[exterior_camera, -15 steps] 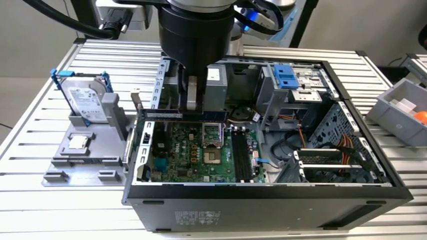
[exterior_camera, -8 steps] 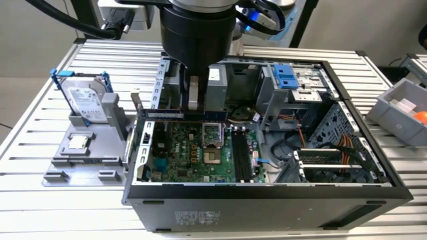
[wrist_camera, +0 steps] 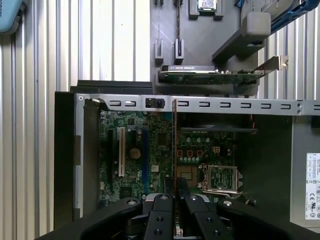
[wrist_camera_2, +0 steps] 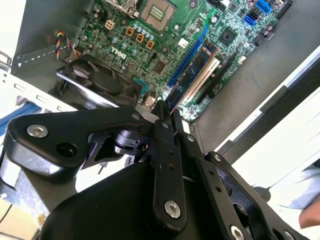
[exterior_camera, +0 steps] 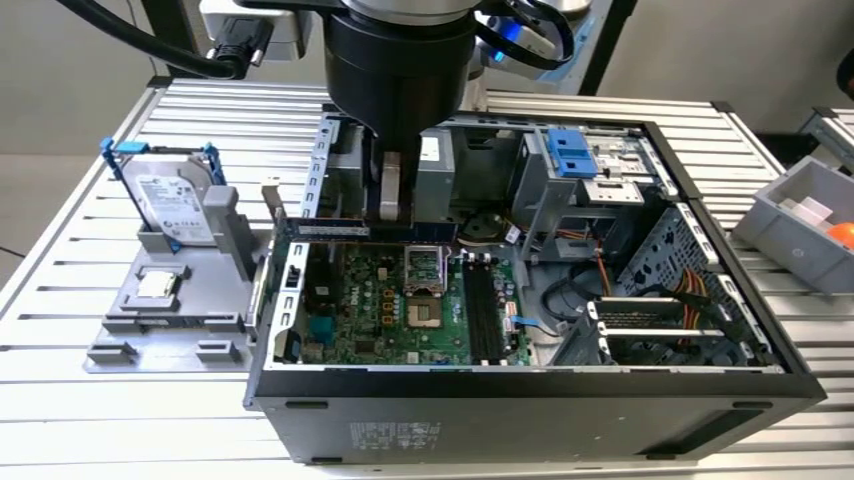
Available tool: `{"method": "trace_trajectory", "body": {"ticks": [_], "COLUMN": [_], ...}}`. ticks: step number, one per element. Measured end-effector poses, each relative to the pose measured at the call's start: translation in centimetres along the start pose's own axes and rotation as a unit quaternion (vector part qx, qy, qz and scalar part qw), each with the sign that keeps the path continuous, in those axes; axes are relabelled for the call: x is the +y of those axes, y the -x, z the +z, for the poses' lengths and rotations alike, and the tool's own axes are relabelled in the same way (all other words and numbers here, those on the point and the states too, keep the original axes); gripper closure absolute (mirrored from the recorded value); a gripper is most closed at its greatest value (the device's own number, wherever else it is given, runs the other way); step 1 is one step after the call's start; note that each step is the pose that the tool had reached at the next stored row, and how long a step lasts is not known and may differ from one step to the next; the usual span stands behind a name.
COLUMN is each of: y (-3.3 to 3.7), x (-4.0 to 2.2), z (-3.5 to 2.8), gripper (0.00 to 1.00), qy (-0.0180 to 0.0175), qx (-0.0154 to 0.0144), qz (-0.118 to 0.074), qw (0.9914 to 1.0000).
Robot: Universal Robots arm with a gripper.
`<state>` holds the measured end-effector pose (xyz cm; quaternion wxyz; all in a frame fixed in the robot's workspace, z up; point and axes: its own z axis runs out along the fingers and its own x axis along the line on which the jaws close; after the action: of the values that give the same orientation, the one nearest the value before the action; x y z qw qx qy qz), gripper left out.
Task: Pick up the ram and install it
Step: 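Pick up the ram and move it above insertion slot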
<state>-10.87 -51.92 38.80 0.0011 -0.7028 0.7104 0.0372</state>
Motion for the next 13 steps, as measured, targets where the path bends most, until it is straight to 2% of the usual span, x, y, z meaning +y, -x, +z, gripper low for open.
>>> {"method": "trace_trajectory", "body": {"ticks": [13], "y": [0.0], "x": [-0.22], "z": [-0.01], "gripper": [1.0], "qy": [0.0], "qx": [0.0], "qz": [0.0], "qw": [1.0]}}
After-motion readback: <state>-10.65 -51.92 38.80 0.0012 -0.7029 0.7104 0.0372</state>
